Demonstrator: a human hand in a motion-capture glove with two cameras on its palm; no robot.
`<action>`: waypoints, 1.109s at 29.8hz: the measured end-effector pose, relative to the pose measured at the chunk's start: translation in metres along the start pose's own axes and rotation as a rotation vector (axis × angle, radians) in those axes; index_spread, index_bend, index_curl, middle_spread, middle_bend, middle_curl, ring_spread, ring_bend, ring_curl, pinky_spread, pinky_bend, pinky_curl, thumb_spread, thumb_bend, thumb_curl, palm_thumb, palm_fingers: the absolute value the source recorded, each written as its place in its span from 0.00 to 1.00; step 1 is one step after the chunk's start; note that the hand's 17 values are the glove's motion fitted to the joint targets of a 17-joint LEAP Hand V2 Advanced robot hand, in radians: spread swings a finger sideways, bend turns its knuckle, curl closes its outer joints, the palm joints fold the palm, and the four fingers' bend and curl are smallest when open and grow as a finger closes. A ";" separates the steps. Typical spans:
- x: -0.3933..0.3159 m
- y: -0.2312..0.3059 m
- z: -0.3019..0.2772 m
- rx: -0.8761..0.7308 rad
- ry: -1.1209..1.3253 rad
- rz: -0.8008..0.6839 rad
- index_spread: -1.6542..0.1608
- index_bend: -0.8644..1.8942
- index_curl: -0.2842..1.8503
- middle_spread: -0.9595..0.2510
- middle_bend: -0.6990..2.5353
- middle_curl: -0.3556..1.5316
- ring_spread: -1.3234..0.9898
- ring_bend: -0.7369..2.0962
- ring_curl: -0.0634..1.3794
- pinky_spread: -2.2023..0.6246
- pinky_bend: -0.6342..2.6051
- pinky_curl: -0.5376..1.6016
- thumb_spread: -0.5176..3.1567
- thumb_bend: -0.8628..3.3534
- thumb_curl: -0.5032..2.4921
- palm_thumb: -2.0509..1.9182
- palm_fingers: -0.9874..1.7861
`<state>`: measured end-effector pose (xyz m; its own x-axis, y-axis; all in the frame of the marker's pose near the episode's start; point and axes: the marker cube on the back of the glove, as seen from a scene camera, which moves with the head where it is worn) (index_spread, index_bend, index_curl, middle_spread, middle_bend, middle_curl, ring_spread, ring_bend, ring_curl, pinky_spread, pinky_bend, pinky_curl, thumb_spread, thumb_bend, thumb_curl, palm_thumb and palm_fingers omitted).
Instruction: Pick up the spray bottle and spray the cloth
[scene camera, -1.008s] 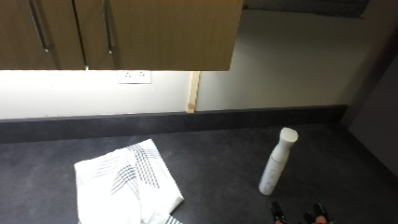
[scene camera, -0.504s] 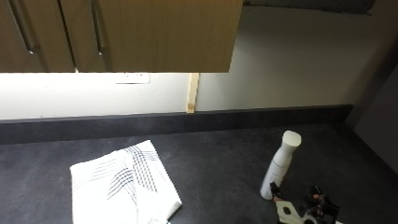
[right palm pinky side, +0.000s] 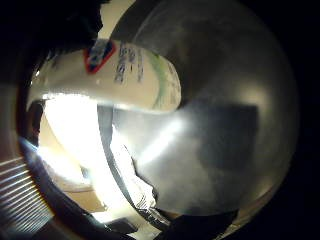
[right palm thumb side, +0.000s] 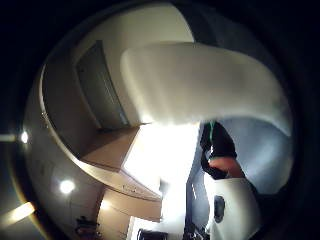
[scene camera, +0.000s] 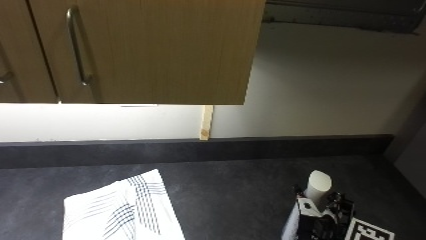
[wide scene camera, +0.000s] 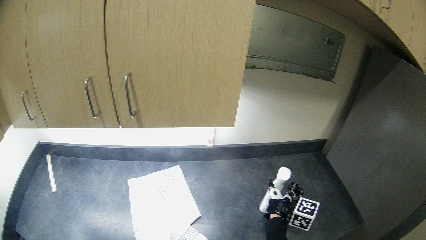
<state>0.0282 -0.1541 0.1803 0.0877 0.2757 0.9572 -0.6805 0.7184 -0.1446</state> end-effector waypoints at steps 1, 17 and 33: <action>0.003 -0.003 0.000 0.005 0.004 0.001 0.72 0.36 0.22 0.89 0.28 0.37 0.64 0.41 0.28 0.81 0.47 0.43 0.41 0.20 0.35 0.74 0.44; -0.001 -0.008 0.000 0.040 -0.056 -0.077 0.73 0.38 0.25 0.83 0.30 0.39 0.62 0.43 0.29 0.82 0.41 0.40 0.41 0.20 0.35 0.76 0.53; -0.014 -0.011 -0.003 0.027 -0.173 -0.083 0.78 0.42 0.32 0.80 0.34 0.43 0.60 0.40 0.30 0.83 0.28 0.36 0.38 0.21 0.38 0.80 0.62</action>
<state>0.0365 -0.1646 0.1675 0.0191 0.1006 0.9947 -0.6957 0.7159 -0.0591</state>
